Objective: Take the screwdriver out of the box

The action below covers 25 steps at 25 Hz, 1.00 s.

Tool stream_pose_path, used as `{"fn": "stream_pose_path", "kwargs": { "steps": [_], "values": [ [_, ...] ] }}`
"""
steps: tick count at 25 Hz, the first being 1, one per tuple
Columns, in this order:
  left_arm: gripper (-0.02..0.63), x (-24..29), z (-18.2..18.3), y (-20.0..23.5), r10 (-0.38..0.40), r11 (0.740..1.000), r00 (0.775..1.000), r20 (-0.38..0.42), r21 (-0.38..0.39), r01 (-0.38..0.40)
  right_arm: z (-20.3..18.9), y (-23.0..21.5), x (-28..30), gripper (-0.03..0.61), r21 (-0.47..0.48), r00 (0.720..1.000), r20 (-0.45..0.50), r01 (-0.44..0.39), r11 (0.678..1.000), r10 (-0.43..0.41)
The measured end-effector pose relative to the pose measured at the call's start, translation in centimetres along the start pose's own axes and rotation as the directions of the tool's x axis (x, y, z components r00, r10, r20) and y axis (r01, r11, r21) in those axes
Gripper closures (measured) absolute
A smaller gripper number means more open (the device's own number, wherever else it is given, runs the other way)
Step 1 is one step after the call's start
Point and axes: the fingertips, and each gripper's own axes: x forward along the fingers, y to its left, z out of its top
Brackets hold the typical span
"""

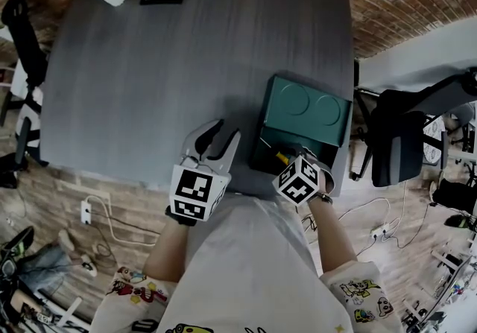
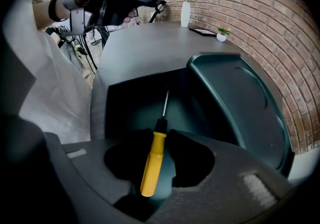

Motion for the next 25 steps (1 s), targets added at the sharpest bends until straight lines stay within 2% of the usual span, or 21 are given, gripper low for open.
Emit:
{"fn": "stream_pose_path", "kwargs": {
  "steps": [3,11,25],
  "values": [
    [0.473,-0.1,-0.1,0.1,0.004,1.000,1.000,-0.005,0.002,-0.004,0.1,0.2,0.1,0.488,-0.004,1.000,-0.006,0.002,1.000,-0.002],
    [0.499,-0.4,-0.1,0.3,0.012,1.000,1.000,-0.009,-0.001,-0.012,0.0,0.0,0.0,0.497,0.046,1.000,0.010,0.015,0.999,-0.015],
    [0.502,-0.5,0.5,1.1,0.027,1.000,1.000,0.014,-0.004,-0.026,0.4,-1.2,-1.0,0.500,0.141,0.998,0.055,0.012,0.990,-0.020]
  ]
}}
